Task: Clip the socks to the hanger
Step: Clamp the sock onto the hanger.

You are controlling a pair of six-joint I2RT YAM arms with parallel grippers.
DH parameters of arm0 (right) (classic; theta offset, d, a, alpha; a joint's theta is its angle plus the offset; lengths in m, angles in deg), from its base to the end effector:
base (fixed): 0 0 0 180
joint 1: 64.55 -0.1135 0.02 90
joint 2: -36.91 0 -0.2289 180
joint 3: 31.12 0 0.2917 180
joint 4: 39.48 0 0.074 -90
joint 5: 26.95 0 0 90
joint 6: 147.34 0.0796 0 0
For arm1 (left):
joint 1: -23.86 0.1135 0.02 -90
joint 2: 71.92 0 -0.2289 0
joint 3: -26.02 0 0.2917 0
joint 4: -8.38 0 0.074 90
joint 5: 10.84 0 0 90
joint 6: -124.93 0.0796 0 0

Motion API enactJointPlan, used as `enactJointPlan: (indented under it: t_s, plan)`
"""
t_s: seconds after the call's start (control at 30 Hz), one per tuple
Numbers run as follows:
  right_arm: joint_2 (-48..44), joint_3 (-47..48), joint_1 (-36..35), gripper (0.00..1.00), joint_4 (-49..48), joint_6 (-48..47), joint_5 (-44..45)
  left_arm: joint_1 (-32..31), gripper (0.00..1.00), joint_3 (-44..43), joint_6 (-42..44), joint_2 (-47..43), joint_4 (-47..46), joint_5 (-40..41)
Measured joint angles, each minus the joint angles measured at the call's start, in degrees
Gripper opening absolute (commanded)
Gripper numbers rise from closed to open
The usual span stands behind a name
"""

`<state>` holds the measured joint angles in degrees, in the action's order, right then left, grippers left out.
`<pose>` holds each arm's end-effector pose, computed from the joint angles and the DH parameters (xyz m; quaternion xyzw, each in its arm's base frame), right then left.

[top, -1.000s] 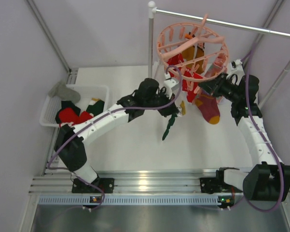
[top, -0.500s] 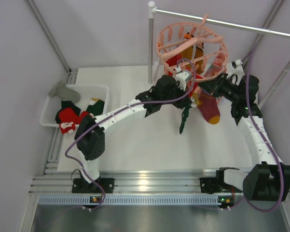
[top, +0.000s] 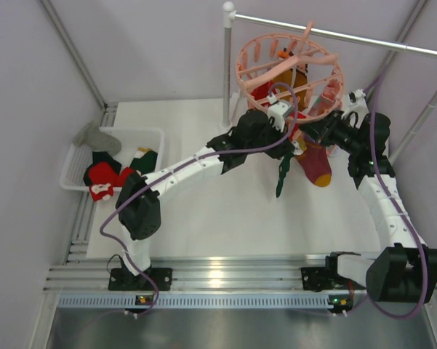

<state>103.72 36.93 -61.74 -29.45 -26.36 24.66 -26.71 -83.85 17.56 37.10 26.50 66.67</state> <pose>0.3583 0.0319 0.3094 0.0036 0.7482 0.3917 0.5354 0.3241 -0.4212 0.2892 0.2905 0.7487 -0.4020 0.4399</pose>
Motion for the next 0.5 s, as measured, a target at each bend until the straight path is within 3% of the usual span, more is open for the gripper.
enactJointPlan:
  t_s: [0.1, 0.23, 0.33, 0.5]
  plan:
    - [0.0, 0.0, 0.0, 0.07, 0.2, -0.5, 0.0, 0.0, 0.00, -0.9, 0.0, 0.7, 0.0, 0.1]
    - [0.0, 0.0, 0.0, 0.36, 0.5, -1.3, 0.0, -0.1, 0.00, -1.9, 0.0, 1.6, 0.0, 0.2]
    - [0.0, 0.0, 0.0, 0.49, 0.9, -1.8, -0.3, -0.1, 0.00, -2.4, 0.0, 2.1, -0.2, 0.2]
    - [0.0, 0.0, 0.0, 0.50, 1.9, -2.0, -0.2, -0.1, 0.00, -2.5, 0.0, 2.1, -0.3, 0.1]
